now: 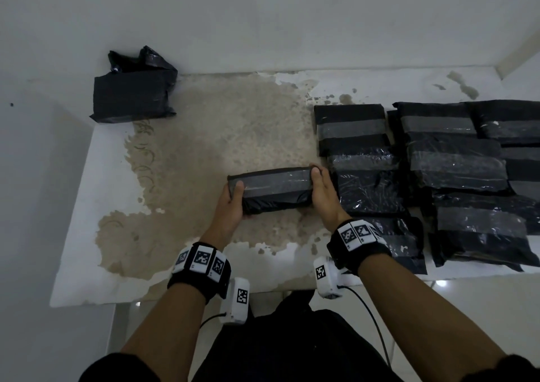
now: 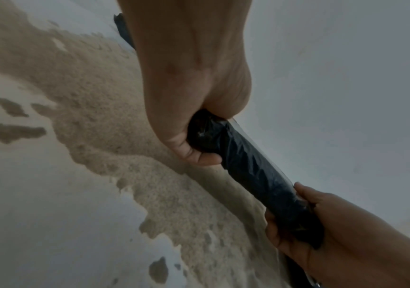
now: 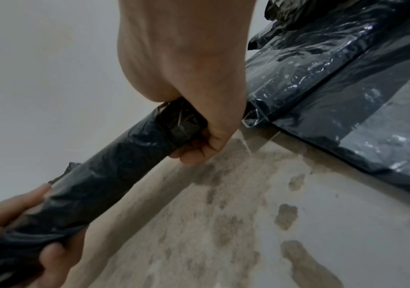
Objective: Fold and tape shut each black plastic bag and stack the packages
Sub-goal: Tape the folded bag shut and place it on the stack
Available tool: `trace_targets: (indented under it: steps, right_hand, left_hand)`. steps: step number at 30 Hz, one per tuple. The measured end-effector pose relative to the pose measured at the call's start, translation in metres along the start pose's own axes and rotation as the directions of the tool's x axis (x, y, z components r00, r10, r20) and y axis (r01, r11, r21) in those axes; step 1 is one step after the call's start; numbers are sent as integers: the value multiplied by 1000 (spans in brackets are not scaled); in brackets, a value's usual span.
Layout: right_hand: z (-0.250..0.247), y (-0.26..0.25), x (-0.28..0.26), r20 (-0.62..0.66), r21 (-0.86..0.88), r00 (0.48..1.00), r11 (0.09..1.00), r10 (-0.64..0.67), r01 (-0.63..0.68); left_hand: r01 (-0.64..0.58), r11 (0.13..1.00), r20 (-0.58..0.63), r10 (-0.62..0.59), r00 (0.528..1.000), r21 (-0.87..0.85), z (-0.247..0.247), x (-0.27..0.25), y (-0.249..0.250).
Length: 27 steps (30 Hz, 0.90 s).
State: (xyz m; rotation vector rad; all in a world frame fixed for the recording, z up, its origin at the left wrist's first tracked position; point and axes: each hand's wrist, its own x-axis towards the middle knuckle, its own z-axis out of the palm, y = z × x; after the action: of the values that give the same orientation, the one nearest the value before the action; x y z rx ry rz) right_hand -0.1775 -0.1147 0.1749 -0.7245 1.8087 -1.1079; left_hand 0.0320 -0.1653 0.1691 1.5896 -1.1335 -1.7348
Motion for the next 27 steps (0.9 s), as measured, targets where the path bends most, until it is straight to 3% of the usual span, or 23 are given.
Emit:
trace_targets:
  steps: [7,12,18,27]
  right_hand:
    - [-8,-15,-10,60,132,996,989,64,-71]
    - [-17,-15,-20,257,179,964,977,64,-113]
    - [-35,-18,-21,259,185,964,978,51,-101]
    - [-44,-12,-22,260,148,956,973,135,-178]
  left_hand:
    - [-19,999,-44,17,999,-40,4,-7,2]
    - [-36,999,-107,31,994,-39,0,-6,15]
    - [-19,991,28,23,999,-129,6,-14,18]
    - [178,918,21,-182,983,-355,14,-21,20]
